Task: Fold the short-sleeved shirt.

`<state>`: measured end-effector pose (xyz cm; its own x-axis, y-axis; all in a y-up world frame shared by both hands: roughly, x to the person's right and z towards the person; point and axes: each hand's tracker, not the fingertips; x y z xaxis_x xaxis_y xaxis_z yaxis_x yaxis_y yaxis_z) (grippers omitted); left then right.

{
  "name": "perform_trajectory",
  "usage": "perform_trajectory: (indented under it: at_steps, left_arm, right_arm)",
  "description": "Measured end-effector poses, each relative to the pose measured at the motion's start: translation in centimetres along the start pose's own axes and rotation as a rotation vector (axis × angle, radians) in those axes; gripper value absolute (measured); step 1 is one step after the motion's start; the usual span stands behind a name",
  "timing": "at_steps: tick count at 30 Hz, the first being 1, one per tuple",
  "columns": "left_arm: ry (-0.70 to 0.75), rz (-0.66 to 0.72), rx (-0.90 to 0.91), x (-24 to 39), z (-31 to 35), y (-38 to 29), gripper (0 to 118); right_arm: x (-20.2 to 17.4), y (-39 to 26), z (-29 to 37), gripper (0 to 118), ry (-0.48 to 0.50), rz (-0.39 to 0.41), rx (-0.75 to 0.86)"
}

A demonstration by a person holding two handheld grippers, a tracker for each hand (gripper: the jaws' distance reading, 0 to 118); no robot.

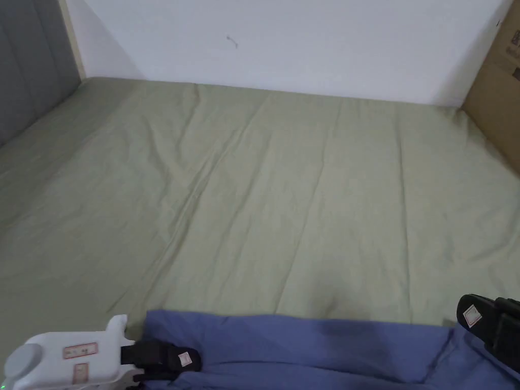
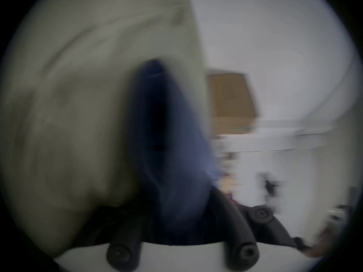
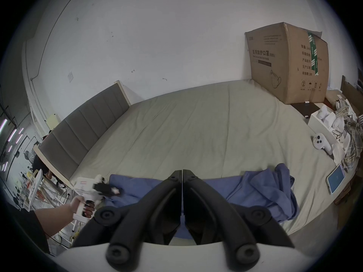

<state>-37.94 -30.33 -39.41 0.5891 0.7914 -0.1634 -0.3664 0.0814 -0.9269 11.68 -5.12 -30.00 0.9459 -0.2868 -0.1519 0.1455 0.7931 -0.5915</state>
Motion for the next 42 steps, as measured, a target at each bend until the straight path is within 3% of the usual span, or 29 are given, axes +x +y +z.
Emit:
perform_trajectory:
  at_steps: [1,2,6,10,11,12,14,17,18,20,21,23,29,30,31,33,38,42]
  left_arm:
    - [-0.233,0.032,0.047,0.9,1.0,-0.3,5]
    - [-0.165,0.012,0.031,1.9,1.4,0.0,5]
    - [0.184,-0.218,0.091,7.8,4.7,-0.7,5]
    - [0.792,-0.596,0.209,13.5,6.3,-3.5,5]
    - [0.860,-0.643,0.229,14.6,5.9,-4.1,5]
    - [0.872,-0.659,0.245,15.3,5.6,-4.5,6]
    - [0.613,-0.570,0.222,18.1,4.4,-4.8,6]
    - [0.384,-0.547,0.141,23.1,-0.3,-5.4,6]
    - [0.319,-0.540,0.103,24.2,-2.0,-5.3,19]
    - [0.179,-0.466,-0.011,26.4,-6.2,-5.5,85]
    - [0.141,-0.446,-0.072,26.8,-7.7,-5.6,103]
    - [0.094,-0.437,-0.088,27.8,-8.8,-5.9,102]
    - [0.268,-0.514,0.099,27.0,-4.4,-6.4,101]
    - [0.282,-0.525,0.128,26.7,-3.7,-6.5,93]
    - [0.283,-0.531,0.144,26.4,-3.3,-6.5,71]
    - [0.308,-0.515,0.115,25.8,-4.1,-6.5,0]
    - [0.326,-0.590,0.013,25.7,-10.1,-7.2,0]
    - [0.367,-0.568,-0.138,25.1,-16.7,-9.2,0]
  right_arm:
    - [0.0,-0.1,0.0,1,0.001,0.002,-0.005]
    - [0.0,-0.1,0.0,1,0.002,0.004,-0.010]
    - [0.5,-0.5,0.3,1,0.004,0.006,-0.021]
    - [1.6,-1.1,0.8,1,0.014,-0.033,-0.021]
    - [1.9,-1.3,0.9,1,0.015,-0.040,-0.021]
    - [2.1,-1.4,1.0,1,0.015,-0.043,-0.021]
    - [2.6,-1.8,1.6,1,0.011,-0.045,-0.025]
    - [4.0,-2.3,2.8,1,0.008,-0.067,-0.016]
    - [4.4,-2.4,3.2,1,0.009,-0.080,-0.008]
    - [5.3,-2.4,4.2,1,0.015,-0.112,0.006]
    - [5.6,-2.5,4.6,1,0.013,-0.122,0.008]
    - [6.4,-2.5,5.3,1,0.003,-0.141,0.017]
    - [8.0,-2.4,5.8,1,-0.017,-0.133,0.044]
    - [8.1,-2.4,5.7,1,-0.019,-0.129,0.045]
    - [8.3,-2.3,5.6,1,-0.022,-0.126,0.044]
    - [8.7,-2.2,5.3,1,-0.019,-0.136,0.039]
    - [9.0,-2.4,5.2,1,-0.009,-0.155,0.029]
    - [8.8,-2.5,5.1,1,-0.025,-0.126,0.008]
